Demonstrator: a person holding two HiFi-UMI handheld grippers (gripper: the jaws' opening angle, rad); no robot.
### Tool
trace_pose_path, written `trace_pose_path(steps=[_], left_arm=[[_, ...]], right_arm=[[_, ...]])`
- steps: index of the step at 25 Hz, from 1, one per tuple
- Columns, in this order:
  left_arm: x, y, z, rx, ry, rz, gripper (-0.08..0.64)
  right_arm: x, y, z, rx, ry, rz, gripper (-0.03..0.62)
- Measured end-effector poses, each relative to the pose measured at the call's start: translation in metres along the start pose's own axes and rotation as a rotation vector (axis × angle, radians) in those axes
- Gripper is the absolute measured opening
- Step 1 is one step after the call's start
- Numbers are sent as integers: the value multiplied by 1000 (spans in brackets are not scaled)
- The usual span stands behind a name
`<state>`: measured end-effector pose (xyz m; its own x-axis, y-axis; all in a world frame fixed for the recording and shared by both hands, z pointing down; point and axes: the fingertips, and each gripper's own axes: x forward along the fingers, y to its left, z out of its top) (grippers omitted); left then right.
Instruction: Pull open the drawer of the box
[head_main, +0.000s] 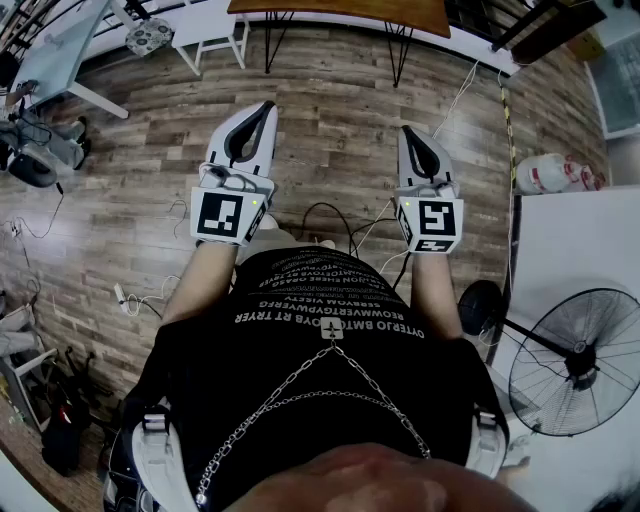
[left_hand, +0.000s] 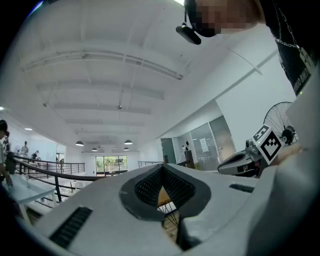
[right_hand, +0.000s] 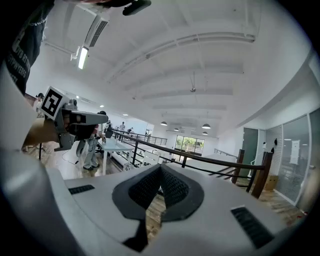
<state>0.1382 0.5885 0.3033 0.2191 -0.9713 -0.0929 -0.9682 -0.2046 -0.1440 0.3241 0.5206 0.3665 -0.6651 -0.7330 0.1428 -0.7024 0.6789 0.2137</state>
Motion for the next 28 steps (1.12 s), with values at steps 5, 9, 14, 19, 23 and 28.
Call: trace_pose_path(steps=[5, 9, 14, 19, 23, 28], left_arm=[[-1, -4, -4, -3, 19, 4, 6], [5, -1, -10, -4, 33, 7, 6], [19, 6, -8, 11, 27, -8, 6], [33, 19, -21, 10, 52, -25, 6], [48, 31, -39, 1, 87, -38, 6], [73, 50, -52, -2, 107, -64, 6]], right_arm=[[-4, -3, 5, 7, -22, 20, 0], [0, -14, 0, 44, -19, 13, 0], [17, -20, 3, 52, -17, 18, 0], [40, -16, 3, 29, -1, 40, 0], [60, -17, -8, 31, 35, 39, 0], [88, -18, -16, 34, 72, 43, 0]])
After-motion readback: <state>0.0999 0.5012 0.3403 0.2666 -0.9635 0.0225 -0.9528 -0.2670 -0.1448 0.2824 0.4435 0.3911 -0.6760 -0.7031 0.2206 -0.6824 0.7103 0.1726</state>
